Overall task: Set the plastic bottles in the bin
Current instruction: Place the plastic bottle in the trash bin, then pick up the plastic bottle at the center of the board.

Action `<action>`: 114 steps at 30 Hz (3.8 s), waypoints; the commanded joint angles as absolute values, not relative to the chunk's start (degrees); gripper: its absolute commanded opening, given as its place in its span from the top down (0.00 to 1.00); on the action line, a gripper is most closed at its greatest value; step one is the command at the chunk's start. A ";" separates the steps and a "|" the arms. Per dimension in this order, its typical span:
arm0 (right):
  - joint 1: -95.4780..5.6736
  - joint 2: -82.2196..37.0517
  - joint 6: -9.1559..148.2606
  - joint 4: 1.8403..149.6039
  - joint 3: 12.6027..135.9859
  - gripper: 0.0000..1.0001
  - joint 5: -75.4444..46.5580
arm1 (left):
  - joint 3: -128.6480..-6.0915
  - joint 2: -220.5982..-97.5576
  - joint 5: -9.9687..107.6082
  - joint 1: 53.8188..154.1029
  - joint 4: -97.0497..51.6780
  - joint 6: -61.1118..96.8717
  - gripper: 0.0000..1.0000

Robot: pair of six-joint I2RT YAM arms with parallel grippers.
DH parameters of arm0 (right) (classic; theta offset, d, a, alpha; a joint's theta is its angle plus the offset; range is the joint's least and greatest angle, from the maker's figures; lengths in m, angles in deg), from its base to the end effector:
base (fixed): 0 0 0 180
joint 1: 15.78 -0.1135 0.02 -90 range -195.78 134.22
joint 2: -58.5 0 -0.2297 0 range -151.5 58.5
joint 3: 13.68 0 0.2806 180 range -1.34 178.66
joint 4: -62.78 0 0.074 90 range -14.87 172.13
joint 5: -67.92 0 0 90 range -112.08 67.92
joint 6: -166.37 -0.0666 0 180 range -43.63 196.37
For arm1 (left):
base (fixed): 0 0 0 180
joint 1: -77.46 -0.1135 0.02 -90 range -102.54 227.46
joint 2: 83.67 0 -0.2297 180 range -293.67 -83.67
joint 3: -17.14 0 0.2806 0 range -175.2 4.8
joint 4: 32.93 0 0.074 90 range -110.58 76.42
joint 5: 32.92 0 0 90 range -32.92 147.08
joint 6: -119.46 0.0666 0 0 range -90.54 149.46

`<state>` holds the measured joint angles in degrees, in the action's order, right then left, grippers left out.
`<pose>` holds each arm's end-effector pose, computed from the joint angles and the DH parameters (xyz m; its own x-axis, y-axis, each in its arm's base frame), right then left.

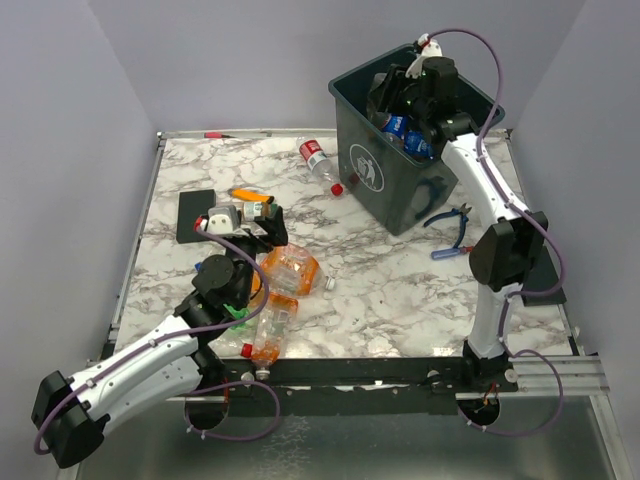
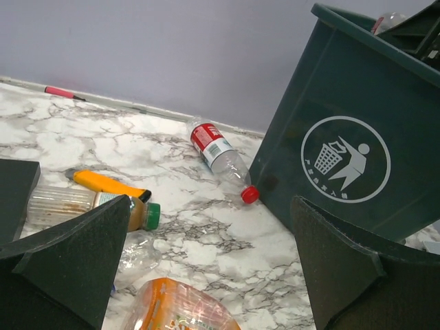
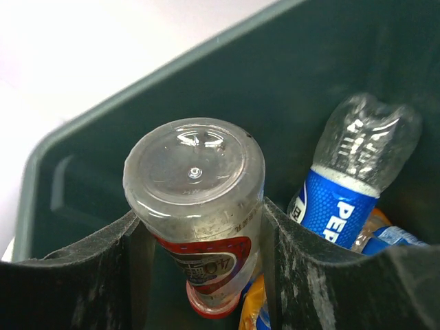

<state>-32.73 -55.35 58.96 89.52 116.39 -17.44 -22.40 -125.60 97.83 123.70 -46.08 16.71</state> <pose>0.4962 0.1568 0.3763 -0.2764 0.2275 -0.9337 -0.2976 0.9035 0.3083 0.2055 -0.1517 0.2785 0.1031 -0.3494 -0.9313 0.1296 0.9330 -0.3357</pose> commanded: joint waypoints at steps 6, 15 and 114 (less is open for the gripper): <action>-33.06 -59.88 60.17 99.45 118.75 0.61 -12.82 | -23.77 -126.38 96.68 123.50 -45.46 16.30 0.01; -33.09 -56.26 58.85 102.26 122.05 0.12 -17.49 | -23.78 -126.74 95.24 123.52 -45.37 15.52 0.01; -41.97 32.80 48.71 87.02 29.54 0.15 1.14 | -60.00 -192.70 64.71 103.14 -47.28 -35.27 1.00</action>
